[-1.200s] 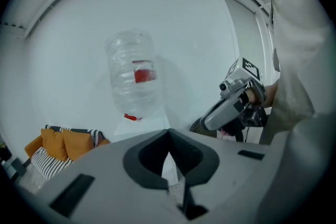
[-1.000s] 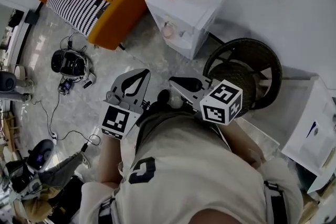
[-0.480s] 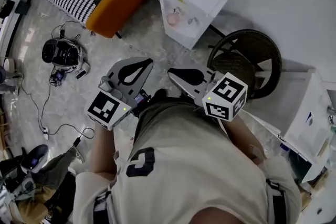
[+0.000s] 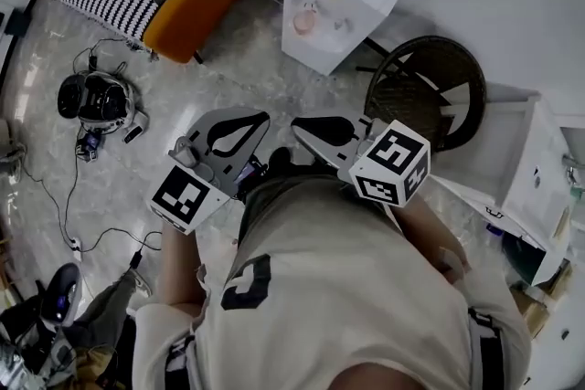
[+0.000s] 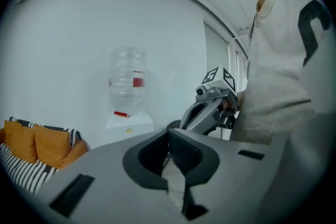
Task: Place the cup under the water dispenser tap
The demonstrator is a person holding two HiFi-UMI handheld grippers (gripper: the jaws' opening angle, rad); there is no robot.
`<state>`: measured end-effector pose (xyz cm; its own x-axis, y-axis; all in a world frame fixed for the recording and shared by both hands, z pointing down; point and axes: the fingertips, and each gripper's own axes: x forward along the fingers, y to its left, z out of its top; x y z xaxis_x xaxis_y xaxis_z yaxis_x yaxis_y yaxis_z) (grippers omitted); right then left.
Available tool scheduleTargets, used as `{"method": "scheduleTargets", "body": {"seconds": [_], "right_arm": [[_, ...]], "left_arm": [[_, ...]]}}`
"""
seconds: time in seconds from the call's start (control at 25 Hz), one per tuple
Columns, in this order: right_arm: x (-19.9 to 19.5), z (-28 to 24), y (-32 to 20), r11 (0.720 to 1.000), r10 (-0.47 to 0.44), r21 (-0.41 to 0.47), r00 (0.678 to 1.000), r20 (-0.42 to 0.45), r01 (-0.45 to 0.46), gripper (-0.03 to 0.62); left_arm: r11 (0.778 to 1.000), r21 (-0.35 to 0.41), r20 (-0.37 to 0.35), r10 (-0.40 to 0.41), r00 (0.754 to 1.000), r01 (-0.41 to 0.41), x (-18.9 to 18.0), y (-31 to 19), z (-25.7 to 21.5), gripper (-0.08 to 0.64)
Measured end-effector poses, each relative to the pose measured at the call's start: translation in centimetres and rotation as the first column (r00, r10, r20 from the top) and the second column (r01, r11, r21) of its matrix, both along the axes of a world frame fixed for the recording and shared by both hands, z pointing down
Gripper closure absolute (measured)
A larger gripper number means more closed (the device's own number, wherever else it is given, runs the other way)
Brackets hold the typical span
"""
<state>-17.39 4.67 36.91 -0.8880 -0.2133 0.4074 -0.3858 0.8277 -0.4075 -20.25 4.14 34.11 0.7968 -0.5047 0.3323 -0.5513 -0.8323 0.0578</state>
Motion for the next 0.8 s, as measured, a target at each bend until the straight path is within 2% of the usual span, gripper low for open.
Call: {"method": "scheduleTargets", "body": {"seconds": [0.24,0.4,0.52,0.68,0.8], "right_arm": [[-0.1,0.3,0.8,0.985,0.173,-0.024,0.985,-0.024,-0.173,0.563],[1.9,0.4,0.9,0.961,0.274,-0.035,0.962,-0.017,-0.274,0.564],[3.5,-0.3,0.5,0.939,0.342,-0.044,0.940,0.024,-0.340,0.565],[5.2,-2.7,-0.2,0.922,0.386,-0.077,0.910,0.151,-0.379,0.565],[6.7,-3.9,-0.6,0.920,0.392,-0.044,0.902,0.182,-0.390,0.564]], "left_arm": [[0.999,0.004,-0.065,0.047,0.997,-0.047,-1.1,0.2,0.0,0.502],[0.995,0.013,-0.055,0.097,0.994,-0.096,0.6,0.1,0.6,0.502],[0.993,0.020,-0.085,0.115,0.990,-0.114,1.9,0.0,-0.3,0.502],[0.987,-0.031,-0.211,0.150,0.966,-0.160,3.7,0.3,-2.7,0.502],[0.984,-0.002,-0.243,0.173,0.955,-0.179,5.1,0.1,-3.9,0.502]]}}
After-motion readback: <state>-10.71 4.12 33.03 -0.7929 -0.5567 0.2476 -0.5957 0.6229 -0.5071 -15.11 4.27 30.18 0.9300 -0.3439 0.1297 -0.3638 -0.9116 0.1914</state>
